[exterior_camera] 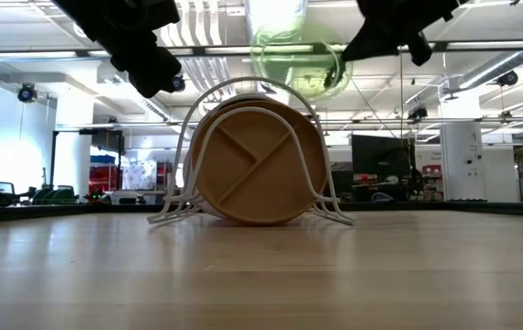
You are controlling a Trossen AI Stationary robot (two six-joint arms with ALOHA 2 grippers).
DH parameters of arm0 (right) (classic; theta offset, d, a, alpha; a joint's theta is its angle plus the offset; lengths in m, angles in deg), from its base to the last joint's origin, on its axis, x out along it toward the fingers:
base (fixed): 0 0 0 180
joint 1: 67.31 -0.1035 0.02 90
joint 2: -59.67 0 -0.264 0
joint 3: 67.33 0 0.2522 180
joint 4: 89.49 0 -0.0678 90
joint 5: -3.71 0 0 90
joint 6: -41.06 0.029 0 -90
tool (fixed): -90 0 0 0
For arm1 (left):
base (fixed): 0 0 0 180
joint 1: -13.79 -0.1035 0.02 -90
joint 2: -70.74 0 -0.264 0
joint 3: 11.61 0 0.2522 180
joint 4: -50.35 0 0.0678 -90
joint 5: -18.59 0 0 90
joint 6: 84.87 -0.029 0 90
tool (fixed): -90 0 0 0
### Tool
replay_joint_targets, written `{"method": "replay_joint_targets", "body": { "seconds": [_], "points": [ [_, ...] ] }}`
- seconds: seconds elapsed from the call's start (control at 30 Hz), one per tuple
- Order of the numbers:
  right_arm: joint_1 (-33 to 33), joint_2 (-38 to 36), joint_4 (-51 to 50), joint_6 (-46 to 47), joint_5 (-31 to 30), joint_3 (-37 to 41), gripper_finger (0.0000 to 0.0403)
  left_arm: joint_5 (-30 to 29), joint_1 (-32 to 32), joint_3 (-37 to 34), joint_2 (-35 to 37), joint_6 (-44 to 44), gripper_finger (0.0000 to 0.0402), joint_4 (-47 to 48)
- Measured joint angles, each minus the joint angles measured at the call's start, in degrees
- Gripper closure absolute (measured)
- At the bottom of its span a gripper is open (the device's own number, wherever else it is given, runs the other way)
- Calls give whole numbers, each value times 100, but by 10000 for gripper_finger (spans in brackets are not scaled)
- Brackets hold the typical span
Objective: Sort dishes
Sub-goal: Put the light green plate in the dish rack
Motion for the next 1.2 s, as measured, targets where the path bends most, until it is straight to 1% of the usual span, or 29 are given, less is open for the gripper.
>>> {"method": "replay_joint_targets", "body": {
  "seconds": [0.13,0.63,0.9,1.07,1.2],
  "points": [
    [-42,435,225,-167,-179,-20,403,0,1,0,0,-1,401,-7],
    [-209,1588,265,-906,-137,-664,403,2,0,0,0,-2,401,-26],
    [-209,1915,175,-953,16,-903,403,4,0,0,0,-2,401,-22],
    [-207,1968,177,-915,289,-914,403,4,1,0,-1,-3,401,-24],
    [-208,1970,174,-876,316,-914,402,4,0,0,0,-3,401,-26]
  ]
}}
